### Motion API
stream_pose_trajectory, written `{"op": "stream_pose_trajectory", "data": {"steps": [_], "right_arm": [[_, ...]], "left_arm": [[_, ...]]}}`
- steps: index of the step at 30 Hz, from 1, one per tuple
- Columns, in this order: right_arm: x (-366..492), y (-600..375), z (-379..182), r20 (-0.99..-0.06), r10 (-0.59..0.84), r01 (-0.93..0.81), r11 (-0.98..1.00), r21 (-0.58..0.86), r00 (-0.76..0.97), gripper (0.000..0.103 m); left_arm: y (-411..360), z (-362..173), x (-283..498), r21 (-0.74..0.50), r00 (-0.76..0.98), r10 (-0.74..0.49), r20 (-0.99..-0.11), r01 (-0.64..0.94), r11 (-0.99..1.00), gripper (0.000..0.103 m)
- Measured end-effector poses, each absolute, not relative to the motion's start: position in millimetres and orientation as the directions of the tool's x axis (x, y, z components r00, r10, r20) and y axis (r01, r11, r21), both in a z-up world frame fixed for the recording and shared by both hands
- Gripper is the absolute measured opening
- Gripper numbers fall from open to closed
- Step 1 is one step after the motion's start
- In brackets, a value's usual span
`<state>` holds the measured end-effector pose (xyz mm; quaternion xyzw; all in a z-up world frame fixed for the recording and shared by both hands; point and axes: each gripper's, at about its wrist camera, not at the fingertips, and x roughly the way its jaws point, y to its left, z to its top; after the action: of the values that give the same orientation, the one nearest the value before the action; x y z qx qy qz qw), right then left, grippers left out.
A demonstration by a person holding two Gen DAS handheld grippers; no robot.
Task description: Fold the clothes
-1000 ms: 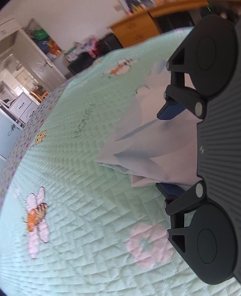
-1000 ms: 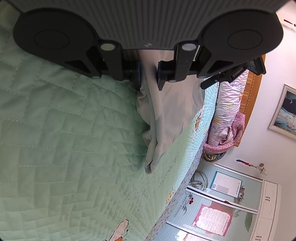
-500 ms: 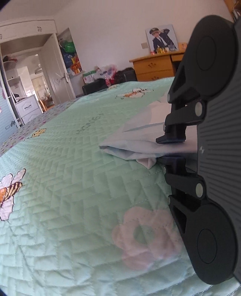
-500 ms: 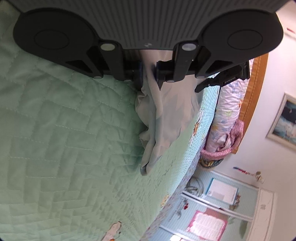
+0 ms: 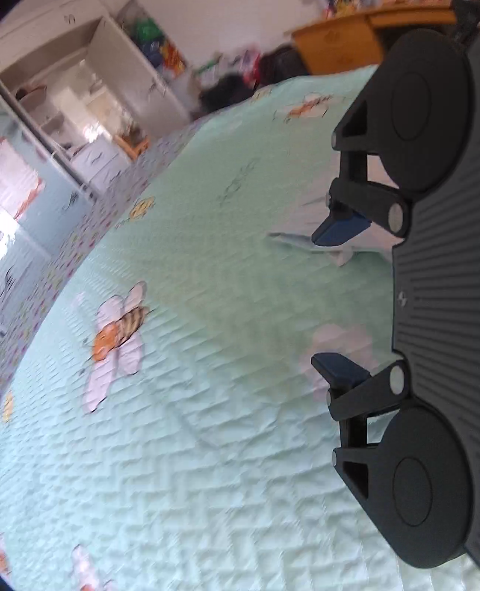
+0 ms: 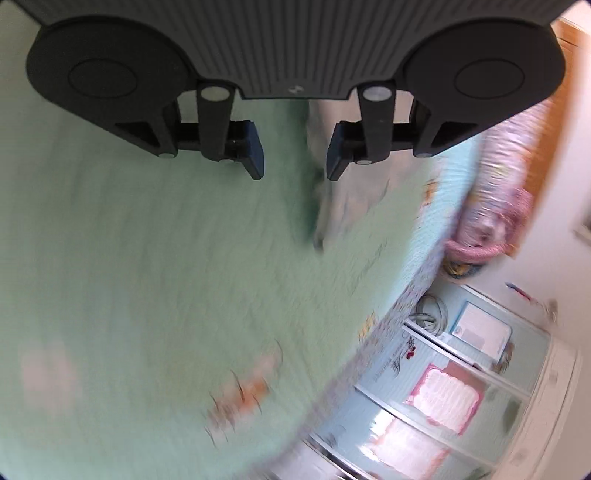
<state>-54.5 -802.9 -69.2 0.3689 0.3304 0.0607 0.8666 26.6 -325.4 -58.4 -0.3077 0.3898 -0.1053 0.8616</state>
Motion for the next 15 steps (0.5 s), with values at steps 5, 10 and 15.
{"op": "stream_pose_trajectory", "data": {"steps": [5, 10, 15], "right_arm": [[-12.5, -782.0, -57.4, -0.386, 0.527, -0.025, 0.614, 0.789, 0.757, 0.040], [31.5, -798.4, -117.3, -0.359, 0.583, 0.108, 0.420, 0.901, 0.728, 0.038], [30.0, -804.7, -143.6, -0.379, 0.568, 0.175, 0.380, 0.908, 0.731, 0.000]], "left_arm": [[-365.0, -55.0, 41.5, -0.727, 0.611, -0.630, -0.479, 0.125, 0.675, 0.070], [-377.9, -105.6, 63.5, -0.763, 0.554, -0.667, -0.498, 0.086, 0.641, 0.058], [-367.8, -105.5, 49.4, -0.767, 0.575, -0.671, -0.469, 0.111, 0.631, 0.052]]}}
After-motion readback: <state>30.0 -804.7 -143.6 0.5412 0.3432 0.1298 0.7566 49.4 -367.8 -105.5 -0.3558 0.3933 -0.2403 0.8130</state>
